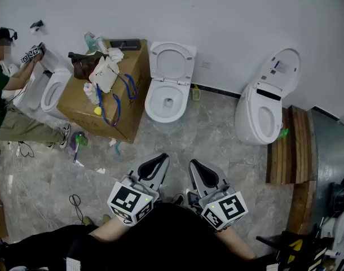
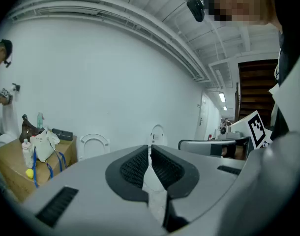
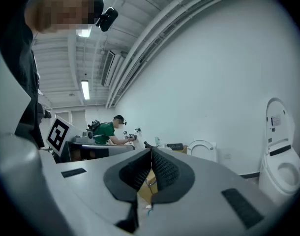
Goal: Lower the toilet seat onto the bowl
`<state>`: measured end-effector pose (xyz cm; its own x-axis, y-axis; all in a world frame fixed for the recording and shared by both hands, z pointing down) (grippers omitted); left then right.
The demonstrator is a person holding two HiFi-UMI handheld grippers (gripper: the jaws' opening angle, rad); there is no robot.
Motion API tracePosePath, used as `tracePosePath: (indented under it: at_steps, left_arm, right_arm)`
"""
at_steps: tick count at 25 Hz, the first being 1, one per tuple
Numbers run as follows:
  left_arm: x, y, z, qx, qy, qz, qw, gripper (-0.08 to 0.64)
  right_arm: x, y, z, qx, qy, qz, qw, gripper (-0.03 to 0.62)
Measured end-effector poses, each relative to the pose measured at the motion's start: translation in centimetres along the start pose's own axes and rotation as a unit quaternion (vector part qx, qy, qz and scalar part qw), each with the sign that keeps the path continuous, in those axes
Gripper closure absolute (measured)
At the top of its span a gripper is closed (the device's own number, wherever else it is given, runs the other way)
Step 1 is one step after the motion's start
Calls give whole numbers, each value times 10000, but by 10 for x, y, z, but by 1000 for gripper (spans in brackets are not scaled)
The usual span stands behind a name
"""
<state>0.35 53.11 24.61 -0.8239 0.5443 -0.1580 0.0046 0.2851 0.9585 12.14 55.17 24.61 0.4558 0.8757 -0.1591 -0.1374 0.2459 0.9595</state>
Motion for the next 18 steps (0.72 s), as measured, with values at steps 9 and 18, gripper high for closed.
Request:
tracePosePath:
  at_steps: [9, 18]
  left_arm:
    - [7, 7, 12, 69, -90, 78, 9999, 529]
    - [17, 36, 16, 436, -306, -97, 9985, 529]
  right_arm:
    - [15, 5, 0, -119, 19, -11, 9999, 568]
    - [26, 14, 3, -362, -51, 57, 9993, 568]
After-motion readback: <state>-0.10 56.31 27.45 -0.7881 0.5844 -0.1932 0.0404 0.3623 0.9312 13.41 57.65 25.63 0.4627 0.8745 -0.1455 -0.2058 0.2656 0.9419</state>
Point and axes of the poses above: the fingertips, and each gripper's own axes: x backward along the fingers, z to its right, y out of its underside, the point moved 4 cm from there along x, backward along the fingers, and after that the axes turned 12 degrees about y, right-handed, at the moved point
